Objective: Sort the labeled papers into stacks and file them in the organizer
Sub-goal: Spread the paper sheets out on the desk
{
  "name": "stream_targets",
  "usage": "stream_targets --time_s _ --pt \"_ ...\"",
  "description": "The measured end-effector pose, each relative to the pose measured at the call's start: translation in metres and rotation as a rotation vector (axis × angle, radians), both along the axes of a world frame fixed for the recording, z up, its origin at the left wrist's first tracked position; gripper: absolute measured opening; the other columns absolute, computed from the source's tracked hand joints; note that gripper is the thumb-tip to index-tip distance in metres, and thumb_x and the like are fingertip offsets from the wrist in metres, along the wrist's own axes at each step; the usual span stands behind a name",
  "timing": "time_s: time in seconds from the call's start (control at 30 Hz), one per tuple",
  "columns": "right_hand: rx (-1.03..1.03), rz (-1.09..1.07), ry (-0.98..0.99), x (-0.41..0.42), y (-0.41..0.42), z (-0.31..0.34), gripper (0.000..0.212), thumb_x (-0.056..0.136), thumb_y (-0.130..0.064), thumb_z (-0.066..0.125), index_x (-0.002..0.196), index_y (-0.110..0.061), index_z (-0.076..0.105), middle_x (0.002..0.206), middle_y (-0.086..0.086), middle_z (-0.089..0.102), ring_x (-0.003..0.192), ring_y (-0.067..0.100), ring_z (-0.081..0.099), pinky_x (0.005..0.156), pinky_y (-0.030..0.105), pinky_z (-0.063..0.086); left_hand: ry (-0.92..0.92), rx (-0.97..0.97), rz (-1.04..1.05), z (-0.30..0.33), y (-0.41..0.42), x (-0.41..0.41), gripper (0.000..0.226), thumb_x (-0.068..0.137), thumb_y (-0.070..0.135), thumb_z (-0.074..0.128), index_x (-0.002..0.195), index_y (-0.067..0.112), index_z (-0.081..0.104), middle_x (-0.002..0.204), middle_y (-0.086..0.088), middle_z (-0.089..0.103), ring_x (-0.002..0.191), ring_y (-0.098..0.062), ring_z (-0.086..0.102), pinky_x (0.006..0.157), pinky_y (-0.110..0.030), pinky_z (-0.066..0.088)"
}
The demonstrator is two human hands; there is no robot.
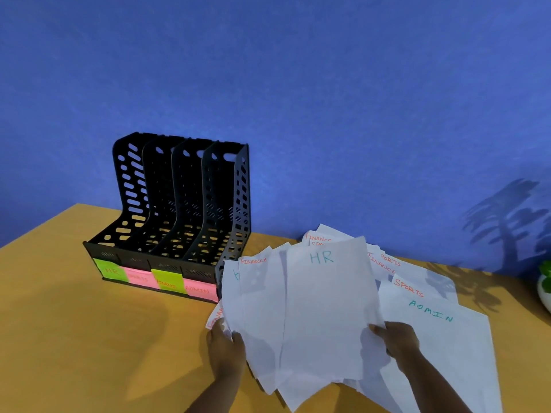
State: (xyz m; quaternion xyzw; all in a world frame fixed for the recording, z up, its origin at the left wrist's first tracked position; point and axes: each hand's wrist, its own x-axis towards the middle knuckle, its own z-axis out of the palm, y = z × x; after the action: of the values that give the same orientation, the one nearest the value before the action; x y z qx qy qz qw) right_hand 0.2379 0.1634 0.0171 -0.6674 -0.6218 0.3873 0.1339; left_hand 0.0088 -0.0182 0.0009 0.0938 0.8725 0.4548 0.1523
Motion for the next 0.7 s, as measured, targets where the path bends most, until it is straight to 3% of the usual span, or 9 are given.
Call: stream_targets --time_s 0.07,0.13,0.2,0.27,0.33,0.43,0.6,0.7 --pt "-0.013 -0.013 -0.051 0.010 0.000 -0.011 0.038 0.084 -0.023 0.066 0.049 -0.013 0.055 0.036 0.002 0.054 0.042 0.021 0.050 0.051 0.024 0.033 -0.110 0.037 0.041 0.000 0.006 -0.004 0.044 0.089 0.003 0.050 0.132 -0.005 0.042 0.131 -0.026 0.051 0.118 -0.042 0.051 0.095 -0.048 0.045" --pt "-0.045 -0.008 -0.093 0.016 -0.003 -0.018 0.037 0.085 -0.022 0.066 0.049 -0.015 0.056 0.024 -0.007 0.044 0.037 0.017 0.045 0.046 0.024 0.029 -0.180 0.074 0.055 0.000 0.010 -0.008 0.047 0.089 0.004 0.052 0.133 -0.007 0.039 0.129 -0.028 0.054 0.115 -0.045 0.053 0.095 -0.051 0.048" --pt "-0.062 -0.010 -0.077 0.017 -0.009 -0.020 0.017 0.084 -0.021 0.067 0.073 -0.008 0.071 0.044 0.001 0.056 0.048 0.020 0.048 0.050 0.024 0.032 -0.212 0.085 0.061 0.001 0.014 -0.010 0.045 0.090 0.008 0.055 0.129 -0.006 0.041 0.123 -0.028 0.059 0.111 -0.045 0.055 0.092 -0.050 0.049" --pt "-0.064 -0.018 -0.046 0.018 -0.010 -0.025 0.021 0.083 -0.020 0.068 0.091 -0.002 0.073 0.070 0.010 0.060 0.059 0.022 0.050 0.059 0.025 0.036 -0.145 0.043 -0.003 0.004 0.015 -0.010 0.031 0.090 0.012 0.056 0.115 -0.005 0.056 0.113 -0.025 0.065 0.104 -0.042 0.059 0.084 -0.043 0.049" --pt "-0.065 0.005 -0.053 0.018 -0.011 -0.027 0.024 0.083 -0.021 0.067 0.091 0.001 0.072 0.075 0.011 0.059 0.063 0.023 0.050 0.063 0.026 0.037 -0.001 0.017 -0.101 0.010 0.016 -0.006 0.018 0.091 0.014 0.054 0.095 0.002 0.066 0.095 -0.020 0.070 0.090 -0.035 0.063 0.067 -0.032 0.045" --pt "-0.064 0.005 -0.058 0.019 -0.011 -0.027 0.025 0.084 -0.021 0.067 0.088 0.003 0.072 0.074 0.013 0.060 0.065 0.025 0.052 0.062 0.026 0.038 0.230 0.077 -0.237 0.023 0.021 0.010 0.022 0.091 0.013 0.052 0.069 0.015 0.054 0.068 -0.006 0.057 0.074 -0.030 0.058 0.051 -0.025 0.029" --pt "-0.085 0.001 -0.036 0.018 -0.009 -0.029 0.023 0.084 -0.019 0.066 0.094 0.001 0.071 0.087 0.017 0.066 0.074 0.025 0.054 0.067 0.027 0.038 0.476 0.113 -0.407 0.053 0.040 0.045 0.017 0.092 0.019 0.051 0.101 0.011 0.064 0.111 -0.002 0.059 0.088 -0.024 0.064 0.064 -0.027 0.044" --pt "-0.098 -0.007 -0.003 0.018 -0.009 -0.029 0.014 0.083 -0.017 0.067 0.082 -0.003 0.072 0.086 0.017 0.066 0.075 0.026 0.054 0.068 0.027 0.037 0.536 0.195 -0.411 0.077 0.049 0.059 0.017 0.092 0.020 0.050 0.102 0.011 0.062 0.116 -0.001 0.058 0.087 -0.024 0.065 0.065 -0.030 0.048"
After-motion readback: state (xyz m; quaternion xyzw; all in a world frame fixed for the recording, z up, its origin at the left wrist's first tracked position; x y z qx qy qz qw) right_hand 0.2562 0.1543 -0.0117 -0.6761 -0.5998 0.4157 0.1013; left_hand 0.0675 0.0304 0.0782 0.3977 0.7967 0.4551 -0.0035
